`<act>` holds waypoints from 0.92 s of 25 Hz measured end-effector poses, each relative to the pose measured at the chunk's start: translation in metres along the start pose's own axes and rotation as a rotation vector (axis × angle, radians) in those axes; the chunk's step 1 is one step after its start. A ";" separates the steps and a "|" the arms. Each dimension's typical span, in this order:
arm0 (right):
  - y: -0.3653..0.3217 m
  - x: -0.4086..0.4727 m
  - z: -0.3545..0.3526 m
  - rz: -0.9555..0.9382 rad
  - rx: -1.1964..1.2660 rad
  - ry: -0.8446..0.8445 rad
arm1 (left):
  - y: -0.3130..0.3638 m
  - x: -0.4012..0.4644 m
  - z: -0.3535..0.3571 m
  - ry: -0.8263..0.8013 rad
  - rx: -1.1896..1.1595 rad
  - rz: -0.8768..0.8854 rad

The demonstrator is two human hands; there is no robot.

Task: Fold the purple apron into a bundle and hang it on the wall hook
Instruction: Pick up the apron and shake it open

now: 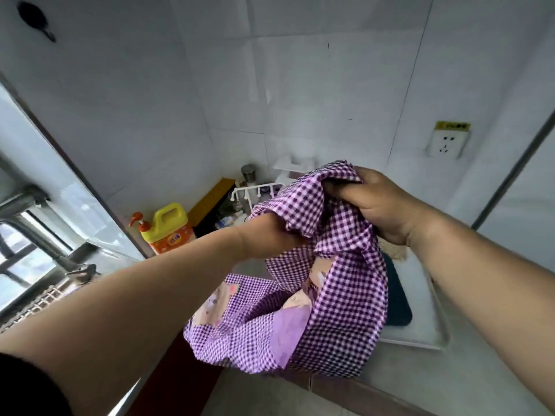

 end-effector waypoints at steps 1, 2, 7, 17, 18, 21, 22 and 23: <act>-0.002 -0.003 -0.001 0.005 -0.009 -0.019 | 0.002 -0.004 -0.011 0.062 -0.081 -0.019; -0.001 -0.005 -0.003 0.019 -0.051 -0.043 | -0.003 -0.008 -0.025 0.139 -0.170 -0.071; 0.032 -0.023 -0.012 0.165 -0.305 -0.115 | -0.031 -0.038 -0.106 0.551 -0.494 -0.190; 0.021 -0.052 0.059 0.021 -0.212 0.140 | -0.039 -0.089 -0.125 0.227 0.096 -0.136; 0.016 -0.055 0.079 -0.020 -0.236 0.146 | -0.035 -0.095 -0.110 0.142 -0.072 -0.068; 0.001 -0.062 0.136 -0.181 -0.428 0.156 | -0.045 -0.101 -0.079 0.068 -0.386 -0.094; -0.001 -0.066 0.156 -0.231 -0.508 0.148 | -0.057 -0.101 -0.069 0.040 -0.400 -0.150; -0.002 -0.071 0.175 -0.273 -0.563 0.126 | -0.071 -0.102 -0.056 -0.032 -0.425 -0.223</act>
Point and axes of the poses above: each hand's wrist, its own x-axis towards the middle knuckle, its own z-axis out of the palm, y = z × x, the point moved 10 cm from there along x, towards the middle knuckle, and after that the axes turned 6 degrees about x, right-handed, at the moved point
